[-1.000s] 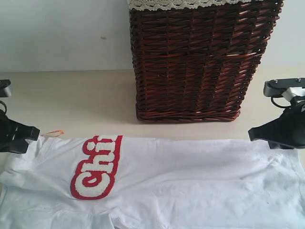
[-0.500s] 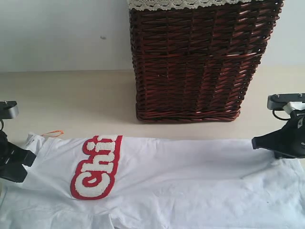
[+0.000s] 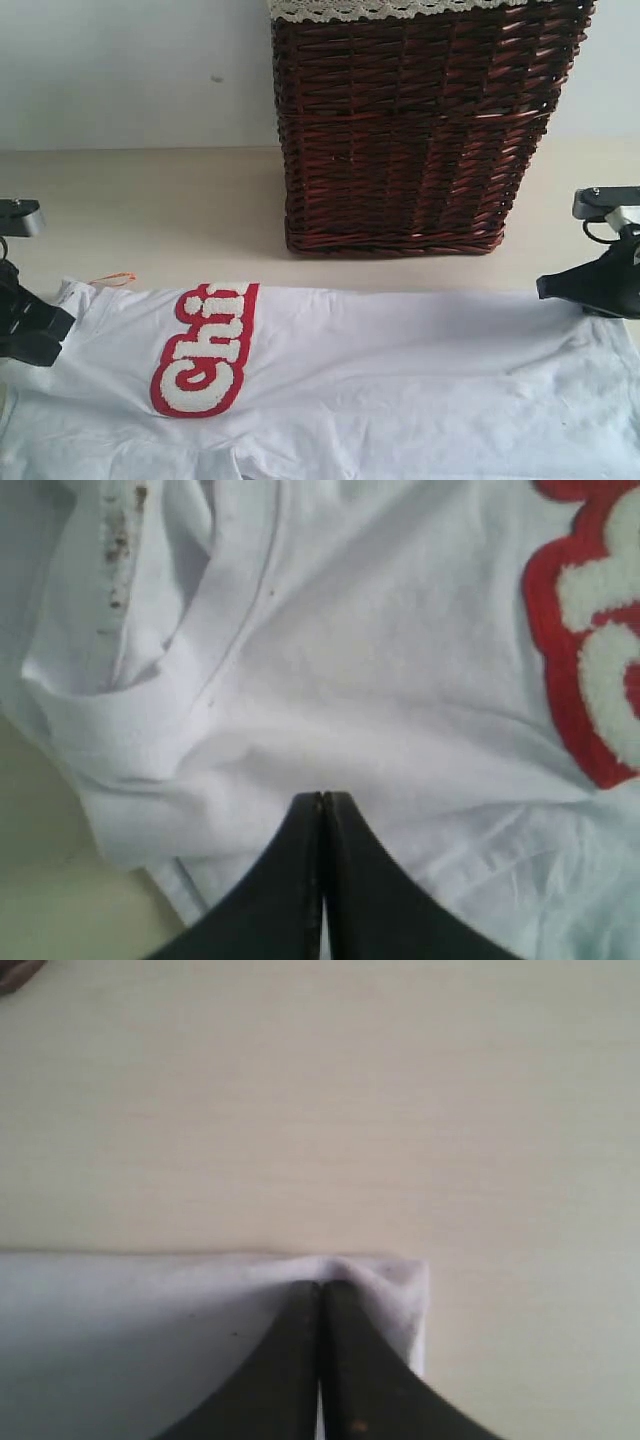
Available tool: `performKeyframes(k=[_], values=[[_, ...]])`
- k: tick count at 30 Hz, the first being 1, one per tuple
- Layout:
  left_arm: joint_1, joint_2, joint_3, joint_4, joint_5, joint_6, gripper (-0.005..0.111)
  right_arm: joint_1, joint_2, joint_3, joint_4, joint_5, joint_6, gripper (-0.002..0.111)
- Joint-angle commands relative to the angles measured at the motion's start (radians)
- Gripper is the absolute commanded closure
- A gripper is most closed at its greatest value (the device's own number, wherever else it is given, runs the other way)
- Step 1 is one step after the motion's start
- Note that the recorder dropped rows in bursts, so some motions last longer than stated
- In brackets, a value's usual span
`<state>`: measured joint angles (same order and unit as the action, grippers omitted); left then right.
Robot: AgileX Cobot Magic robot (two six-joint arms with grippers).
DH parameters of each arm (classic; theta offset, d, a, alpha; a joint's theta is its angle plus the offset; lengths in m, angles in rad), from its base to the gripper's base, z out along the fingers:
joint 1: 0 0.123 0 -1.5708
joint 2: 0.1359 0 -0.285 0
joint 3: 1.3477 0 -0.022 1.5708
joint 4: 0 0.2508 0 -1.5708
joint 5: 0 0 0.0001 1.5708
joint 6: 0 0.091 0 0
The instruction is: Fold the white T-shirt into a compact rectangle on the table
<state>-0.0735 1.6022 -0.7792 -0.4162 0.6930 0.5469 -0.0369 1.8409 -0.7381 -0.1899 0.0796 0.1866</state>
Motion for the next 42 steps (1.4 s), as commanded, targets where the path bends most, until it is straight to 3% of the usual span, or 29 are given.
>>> performKeyframes(k=[1,6,16,23,29,37,42], values=[[0.004,-0.036,-0.024,-0.027,0.044,0.041,0.107,-0.006,-0.079,0.000,0.035,0.007,0.001,0.108],[-0.024,-0.097,-0.014,-0.074,0.075,0.108,0.107,0.014,-0.247,0.000,0.087,0.058,-0.002,0.108],[-0.302,-0.246,0.070,-0.033,0.140,0.152,0.107,0.090,-0.624,0.000,0.088,0.263,-0.040,0.108],[-0.441,-0.390,0.147,0.026,0.156,0.032,0.107,0.095,-0.884,0.000,0.159,0.403,-0.131,0.108],[-0.573,-0.420,0.233,0.109,0.288,-0.053,0.105,0.095,-1.037,0.000,0.293,0.441,-0.235,0.108],[-0.807,-0.411,0.311,0.039,0.117,-0.091,0.063,0.095,-1.031,0.004,0.307,0.509,-0.294,0.108],[-0.952,-0.337,0.314,0.039,-0.031,-0.154,0.050,0.095,-1.002,0.004,0.307,0.498,-0.297,0.108]])
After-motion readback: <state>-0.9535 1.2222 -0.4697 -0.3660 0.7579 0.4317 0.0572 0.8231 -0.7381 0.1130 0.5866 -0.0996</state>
